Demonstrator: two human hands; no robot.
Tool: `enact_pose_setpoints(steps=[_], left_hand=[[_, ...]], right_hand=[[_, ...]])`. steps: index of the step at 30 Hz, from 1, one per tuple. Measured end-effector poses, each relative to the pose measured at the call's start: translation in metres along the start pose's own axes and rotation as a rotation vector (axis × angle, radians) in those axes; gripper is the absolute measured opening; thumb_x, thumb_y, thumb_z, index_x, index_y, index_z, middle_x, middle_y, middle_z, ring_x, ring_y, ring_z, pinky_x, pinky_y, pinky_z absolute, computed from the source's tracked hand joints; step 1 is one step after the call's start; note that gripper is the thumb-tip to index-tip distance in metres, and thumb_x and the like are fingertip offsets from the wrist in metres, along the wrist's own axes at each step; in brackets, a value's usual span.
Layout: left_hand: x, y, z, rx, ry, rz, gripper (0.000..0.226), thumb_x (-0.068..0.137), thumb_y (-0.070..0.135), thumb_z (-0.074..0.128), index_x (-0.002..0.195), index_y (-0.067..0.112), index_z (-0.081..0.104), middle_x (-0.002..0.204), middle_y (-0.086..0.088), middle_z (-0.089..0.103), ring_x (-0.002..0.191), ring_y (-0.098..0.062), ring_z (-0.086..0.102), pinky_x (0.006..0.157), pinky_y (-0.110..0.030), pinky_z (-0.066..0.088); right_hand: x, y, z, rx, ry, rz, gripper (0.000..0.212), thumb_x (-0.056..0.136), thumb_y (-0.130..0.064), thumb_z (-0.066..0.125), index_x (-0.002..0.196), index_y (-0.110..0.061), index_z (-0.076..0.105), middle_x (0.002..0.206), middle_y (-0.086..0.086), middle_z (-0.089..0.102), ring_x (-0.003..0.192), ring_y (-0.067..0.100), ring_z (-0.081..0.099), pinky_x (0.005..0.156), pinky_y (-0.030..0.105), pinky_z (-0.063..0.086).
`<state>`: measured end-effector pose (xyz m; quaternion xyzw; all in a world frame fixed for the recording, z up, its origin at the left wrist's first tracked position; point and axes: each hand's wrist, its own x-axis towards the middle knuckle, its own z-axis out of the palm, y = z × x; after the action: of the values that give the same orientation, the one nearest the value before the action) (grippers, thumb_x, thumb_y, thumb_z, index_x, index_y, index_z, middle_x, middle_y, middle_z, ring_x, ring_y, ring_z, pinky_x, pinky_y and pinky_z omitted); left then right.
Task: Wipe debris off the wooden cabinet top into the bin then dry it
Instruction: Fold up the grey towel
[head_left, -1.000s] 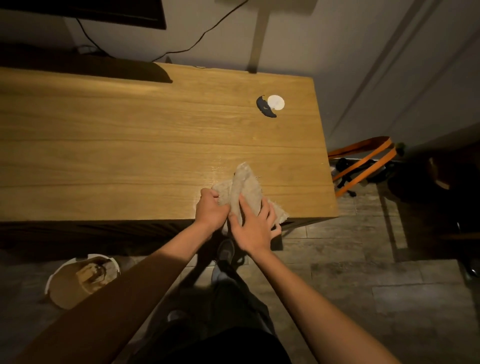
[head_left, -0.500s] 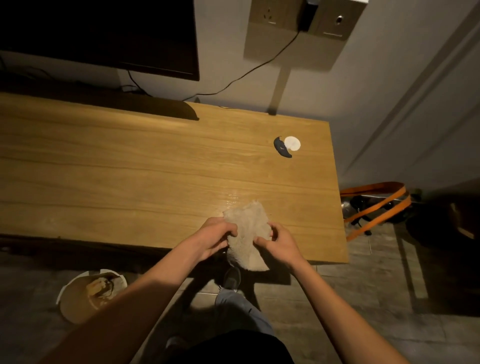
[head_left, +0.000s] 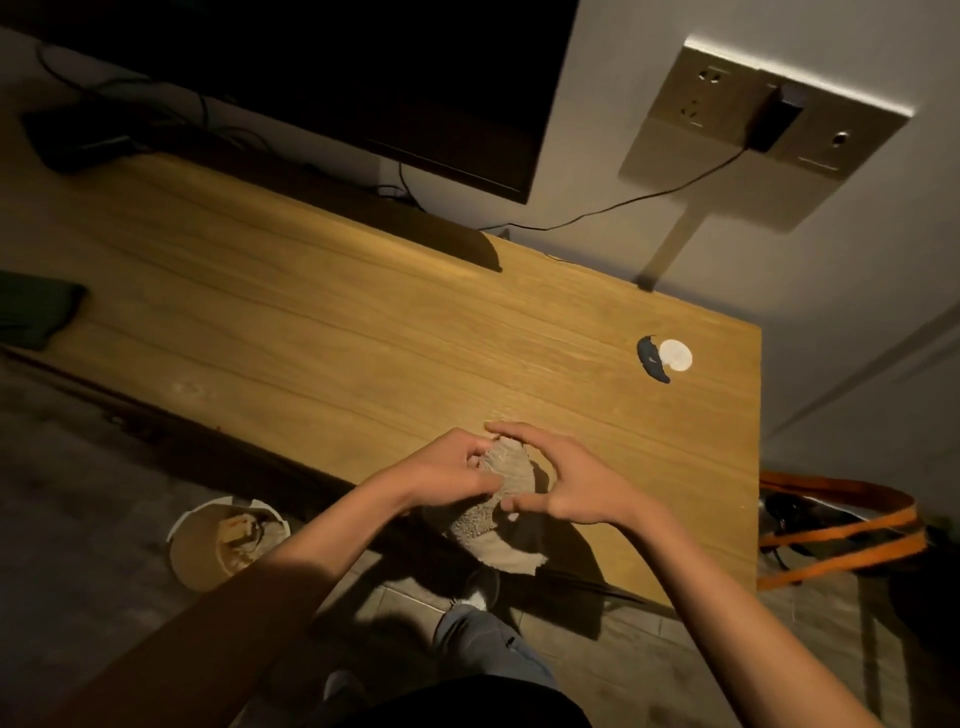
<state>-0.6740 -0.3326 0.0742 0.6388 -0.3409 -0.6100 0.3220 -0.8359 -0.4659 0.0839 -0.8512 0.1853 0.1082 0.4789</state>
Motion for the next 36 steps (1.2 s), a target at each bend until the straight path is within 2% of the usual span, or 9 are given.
enact_pose_setpoints(steps=[3, 5, 7, 10, 15, 18, 22, 29, 36], left_hand=[[-0.008, -0.001, -0.006, -0.050, 0.087, 0.004, 0.038, 0.078, 0.017, 0.080, 0.113, 0.013, 0.067, 0.098, -0.006, 0.078, 0.094, -0.016, 0.070, 0.085, -0.025, 0.053], [-0.014, -0.007, -0.012, -0.117, 0.148, -0.014, 0.047, 0.074, 0.023, 0.083, 0.114, 0.021, 0.059, 0.094, -0.001, 0.077, 0.090, -0.013, 0.070, 0.083, -0.025, 0.053], [-0.022, -0.017, -0.019, -0.195, 0.179, -0.032, 0.058, 0.067, 0.023, 0.083, 0.116, 0.022, 0.052, 0.104, -0.009, 0.075, 0.093, -0.019, 0.070, 0.091, -0.036, 0.055], [-0.034, -0.031, -0.024, -0.157, 0.146, 0.046, 0.053, 0.075, 0.014, 0.084, 0.119, 0.019, 0.053, 0.107, -0.012, 0.076, 0.095, -0.021, 0.072, 0.089, -0.039, 0.057], [-0.066, -0.071, -0.033, 0.251, 0.273, 0.094, 0.031, 0.089, 0.022, 0.075, 0.119, 0.016, 0.073, 0.115, 0.001, 0.075, 0.107, -0.007, 0.068, 0.100, -0.036, 0.052], [-0.101, -0.091, -0.051, 0.225, 0.440, 0.141, 0.028, 0.089, 0.032, 0.075, 0.108, 0.012, 0.076, 0.102, -0.004, 0.076, 0.087, 0.007, 0.065, 0.081, -0.023, 0.053], [-0.149, -0.099, -0.081, 0.193, 0.586, 0.230, 0.009, 0.086, 0.028, 0.078, 0.095, 0.028, 0.079, 0.093, 0.011, 0.077, 0.093, -0.006, 0.070, 0.085, -0.032, 0.054], [-0.227, -0.105, -0.130, 0.199, 0.754, 0.323, 0.019, 0.086, 0.019, 0.077, 0.105, 0.022, 0.079, 0.099, 0.011, 0.077, 0.098, -0.004, 0.069, 0.093, -0.033, 0.055], [-0.280, -0.129, -0.178, 0.222, 0.850, 0.338, 0.021, 0.088, 0.016, 0.075, 0.108, 0.021, 0.078, 0.102, 0.009, 0.076, 0.100, -0.004, 0.069, 0.094, -0.032, 0.055]], right_hand=[[0.015, -0.025, -0.011, -0.062, 0.015, -0.044, 0.067, 0.078, -0.037, 0.087, 0.139, -0.034, 0.060, 0.136, -0.021, 0.062, 0.122, -0.011, 0.054, 0.107, 0.014, 0.041], [0.020, -0.036, -0.015, -0.103, 0.057, -0.058, 0.049, 0.078, -0.043, 0.087, 0.123, -0.036, 0.069, 0.120, -0.016, 0.072, 0.110, 0.004, 0.066, 0.100, 0.031, 0.052], [0.020, -0.043, -0.016, -0.092, 0.059, -0.064, 0.034, 0.079, -0.047, 0.084, 0.108, -0.036, 0.073, 0.101, -0.007, 0.076, 0.093, 0.024, 0.070, 0.089, 0.050, 0.054], [0.019, -0.054, -0.010, -0.101, 0.013, -0.089, 0.022, 0.084, -0.045, 0.081, 0.101, -0.035, 0.071, 0.088, 0.008, 0.073, 0.083, 0.038, 0.066, 0.083, 0.059, 0.053], [0.012, -0.080, -0.004, 0.003, 0.099, -0.166, 0.015, 0.089, -0.031, 0.079, 0.100, -0.027, 0.070, 0.094, -0.004, 0.072, 0.089, 0.021, 0.067, 0.085, 0.051, 0.053], [0.004, -0.090, -0.002, 0.037, 0.218, -0.169, 0.015, 0.089, -0.032, 0.077, 0.100, -0.025, 0.069, 0.095, 0.011, 0.069, 0.090, 0.032, 0.064, 0.085, 0.058, 0.052], [-0.008, -0.107, 0.016, 0.057, 0.312, -0.167, 0.014, 0.088, -0.024, 0.078, 0.098, -0.020, 0.069, 0.094, 0.003, 0.070, 0.089, 0.026, 0.067, 0.085, 0.054, 0.055], [0.007, -0.156, 0.066, 0.021, 0.404, -0.125, 0.025, 0.090, -0.021, 0.077, 0.115, -0.019, 0.075, 0.112, -0.013, 0.072, 0.101, -0.005, 0.064, 0.089, 0.025, 0.052], [0.049, -0.201, 0.105, 0.039, 0.364, -0.122, 0.015, 0.093, -0.017, 0.073, 0.107, -0.020, 0.077, 0.103, -0.011, 0.076, 0.095, 0.000, 0.068, 0.088, 0.031, 0.057]])
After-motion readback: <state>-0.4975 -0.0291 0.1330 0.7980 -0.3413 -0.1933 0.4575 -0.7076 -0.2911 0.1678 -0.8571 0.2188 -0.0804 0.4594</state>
